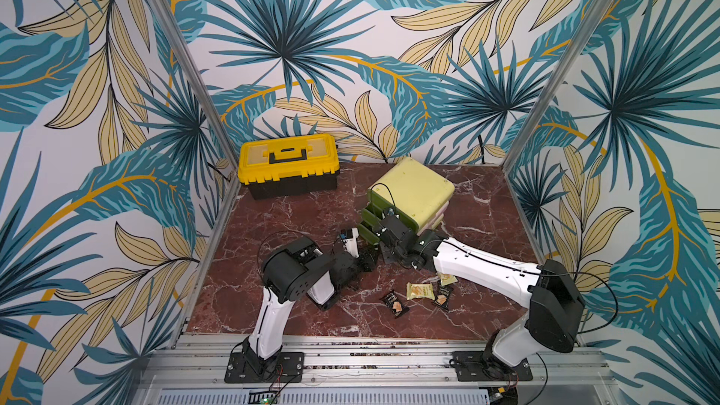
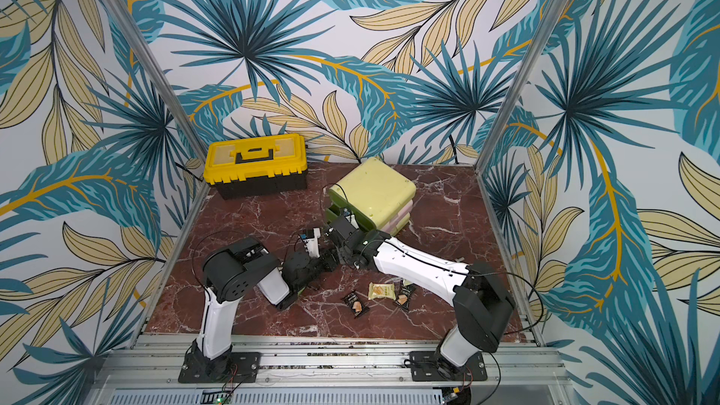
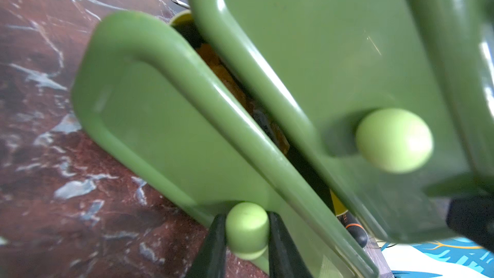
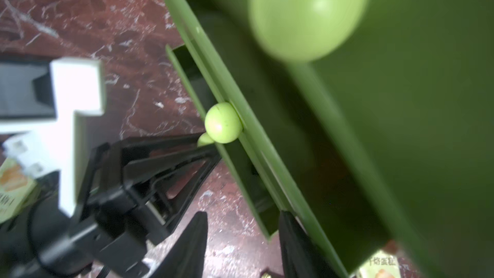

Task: Take the cookies out of the drawer
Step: Open the drawer in the storage box.

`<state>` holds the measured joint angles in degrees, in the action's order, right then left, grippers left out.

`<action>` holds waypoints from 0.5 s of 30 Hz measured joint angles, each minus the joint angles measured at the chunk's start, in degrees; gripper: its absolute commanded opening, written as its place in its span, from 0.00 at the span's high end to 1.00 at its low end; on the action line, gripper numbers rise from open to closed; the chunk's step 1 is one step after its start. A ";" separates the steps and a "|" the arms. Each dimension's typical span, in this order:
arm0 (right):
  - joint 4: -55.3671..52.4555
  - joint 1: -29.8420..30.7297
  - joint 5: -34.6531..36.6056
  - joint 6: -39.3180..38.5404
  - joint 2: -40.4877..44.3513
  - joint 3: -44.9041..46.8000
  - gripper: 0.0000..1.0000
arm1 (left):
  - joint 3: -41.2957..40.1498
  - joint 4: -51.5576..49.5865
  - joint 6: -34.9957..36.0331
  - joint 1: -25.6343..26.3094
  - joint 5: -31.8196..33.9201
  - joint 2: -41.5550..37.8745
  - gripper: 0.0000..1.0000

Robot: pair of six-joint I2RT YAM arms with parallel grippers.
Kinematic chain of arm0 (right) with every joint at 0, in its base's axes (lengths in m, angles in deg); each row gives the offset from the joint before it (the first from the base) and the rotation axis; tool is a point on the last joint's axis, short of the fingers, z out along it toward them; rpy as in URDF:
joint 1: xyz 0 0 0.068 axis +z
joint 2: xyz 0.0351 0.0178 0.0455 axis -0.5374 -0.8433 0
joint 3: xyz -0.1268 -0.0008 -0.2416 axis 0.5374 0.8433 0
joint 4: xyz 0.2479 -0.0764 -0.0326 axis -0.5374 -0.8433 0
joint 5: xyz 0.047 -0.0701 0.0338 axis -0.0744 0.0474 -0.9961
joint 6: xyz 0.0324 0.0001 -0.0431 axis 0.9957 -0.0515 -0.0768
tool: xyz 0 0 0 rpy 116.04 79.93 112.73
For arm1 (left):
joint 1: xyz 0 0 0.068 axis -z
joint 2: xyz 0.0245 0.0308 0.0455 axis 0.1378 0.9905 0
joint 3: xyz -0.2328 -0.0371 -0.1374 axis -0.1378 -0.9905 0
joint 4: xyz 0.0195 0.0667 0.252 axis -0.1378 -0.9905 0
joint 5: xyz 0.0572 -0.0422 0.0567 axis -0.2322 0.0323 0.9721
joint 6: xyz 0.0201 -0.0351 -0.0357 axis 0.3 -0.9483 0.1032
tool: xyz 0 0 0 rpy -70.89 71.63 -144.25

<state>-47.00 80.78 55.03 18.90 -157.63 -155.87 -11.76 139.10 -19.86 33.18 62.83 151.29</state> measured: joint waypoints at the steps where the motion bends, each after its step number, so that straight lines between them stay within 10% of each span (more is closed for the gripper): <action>1: 0.22 -0.33 0.28 0.00 0.00 0.02 0.52 | -0.11 0.02 0.00 0.00 0.00 -0.07 0.84; 15: 2.34 -1.05 2.93 -0.26 -0.87 -0.11 0.52 | -5.14 -0.55 0.00 0.11 0.42 -4.28 0.84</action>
<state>-44.67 79.73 57.96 18.64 -158.51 -155.98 -16.90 138.55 -19.86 33.29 63.25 147.01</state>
